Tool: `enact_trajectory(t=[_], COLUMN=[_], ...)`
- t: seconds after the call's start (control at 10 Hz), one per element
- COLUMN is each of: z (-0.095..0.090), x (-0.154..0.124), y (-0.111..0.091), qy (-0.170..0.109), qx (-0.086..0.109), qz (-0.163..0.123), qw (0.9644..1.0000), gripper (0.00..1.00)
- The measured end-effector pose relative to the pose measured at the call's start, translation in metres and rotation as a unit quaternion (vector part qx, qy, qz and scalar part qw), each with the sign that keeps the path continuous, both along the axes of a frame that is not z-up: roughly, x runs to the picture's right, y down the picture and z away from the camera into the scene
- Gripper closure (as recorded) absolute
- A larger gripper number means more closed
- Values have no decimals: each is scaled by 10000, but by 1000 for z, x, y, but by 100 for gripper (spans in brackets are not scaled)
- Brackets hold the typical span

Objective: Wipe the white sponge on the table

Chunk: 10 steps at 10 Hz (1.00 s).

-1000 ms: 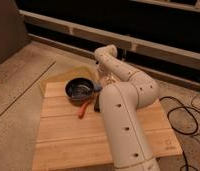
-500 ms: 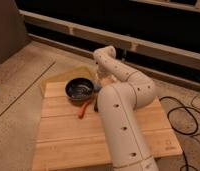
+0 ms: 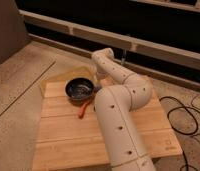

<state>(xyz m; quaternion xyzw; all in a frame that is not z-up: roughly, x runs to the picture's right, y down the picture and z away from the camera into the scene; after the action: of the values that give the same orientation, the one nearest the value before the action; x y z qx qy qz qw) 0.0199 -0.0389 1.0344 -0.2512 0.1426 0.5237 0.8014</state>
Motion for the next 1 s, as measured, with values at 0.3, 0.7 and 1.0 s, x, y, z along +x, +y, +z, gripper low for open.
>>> enact_trajectory(t=[0.3,0.7,1.0], z=[2,0,0], x=[-21,-11,5], y=[-3,-2,3], qy=[-135,-100,-55], qx=[21,16,-27], qz=[-10,216,374], qw=[9999,9997,9993], gripper=[35,47,80])
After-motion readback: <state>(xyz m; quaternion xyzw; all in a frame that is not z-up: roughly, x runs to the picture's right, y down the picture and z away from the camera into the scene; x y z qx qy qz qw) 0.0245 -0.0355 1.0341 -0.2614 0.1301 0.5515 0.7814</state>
